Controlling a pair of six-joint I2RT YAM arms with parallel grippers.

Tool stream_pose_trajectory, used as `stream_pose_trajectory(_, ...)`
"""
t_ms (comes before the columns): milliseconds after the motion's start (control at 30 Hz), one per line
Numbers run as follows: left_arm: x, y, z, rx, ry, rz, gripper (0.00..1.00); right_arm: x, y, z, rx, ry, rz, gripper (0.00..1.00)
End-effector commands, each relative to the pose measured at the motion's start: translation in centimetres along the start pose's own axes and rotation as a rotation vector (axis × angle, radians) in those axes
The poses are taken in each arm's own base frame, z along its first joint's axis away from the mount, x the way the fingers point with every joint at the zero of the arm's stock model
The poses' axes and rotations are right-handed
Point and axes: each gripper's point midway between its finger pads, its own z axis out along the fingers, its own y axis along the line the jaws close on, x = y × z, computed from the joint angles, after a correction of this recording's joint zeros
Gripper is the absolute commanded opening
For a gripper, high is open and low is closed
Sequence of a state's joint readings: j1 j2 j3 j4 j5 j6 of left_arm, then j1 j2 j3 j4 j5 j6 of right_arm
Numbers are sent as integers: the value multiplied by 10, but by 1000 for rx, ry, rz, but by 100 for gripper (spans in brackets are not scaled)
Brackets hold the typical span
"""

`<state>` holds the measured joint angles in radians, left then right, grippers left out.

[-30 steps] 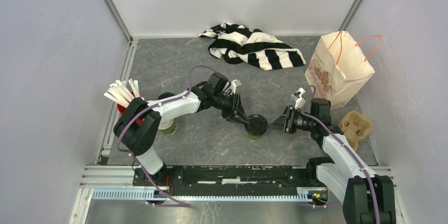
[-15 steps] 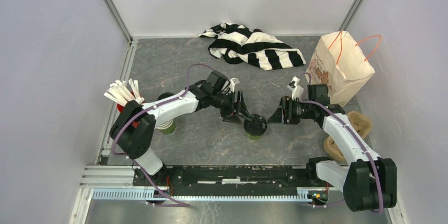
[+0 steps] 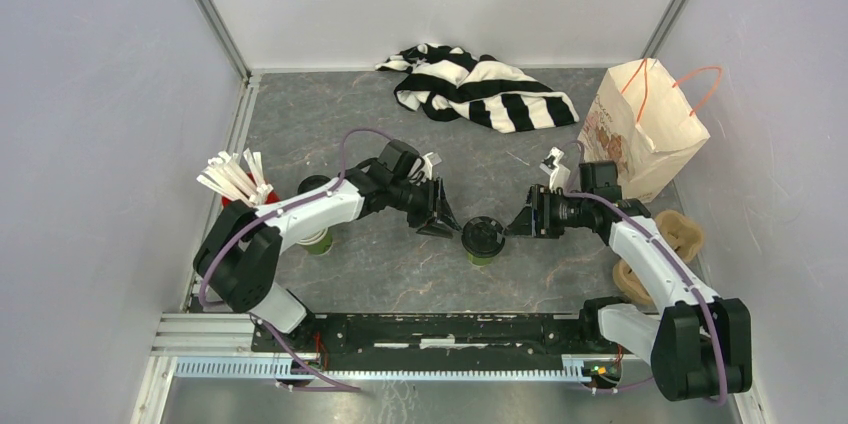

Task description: Pack the takeout coffee

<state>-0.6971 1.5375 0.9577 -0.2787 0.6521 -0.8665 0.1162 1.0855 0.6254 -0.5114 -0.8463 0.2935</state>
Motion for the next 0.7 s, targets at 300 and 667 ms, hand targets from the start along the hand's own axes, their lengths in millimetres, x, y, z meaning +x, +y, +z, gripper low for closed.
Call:
stream_pose_trajectory(300, 5, 2, 9, 26, 41, -32, 37, 5, -2, 7, -38, -32, 1, 51)
stream_pose_trajectory(667, 5, 8, 16, 0, 54, -30, 36, 6, -3, 12, -60, -37, 22, 50)
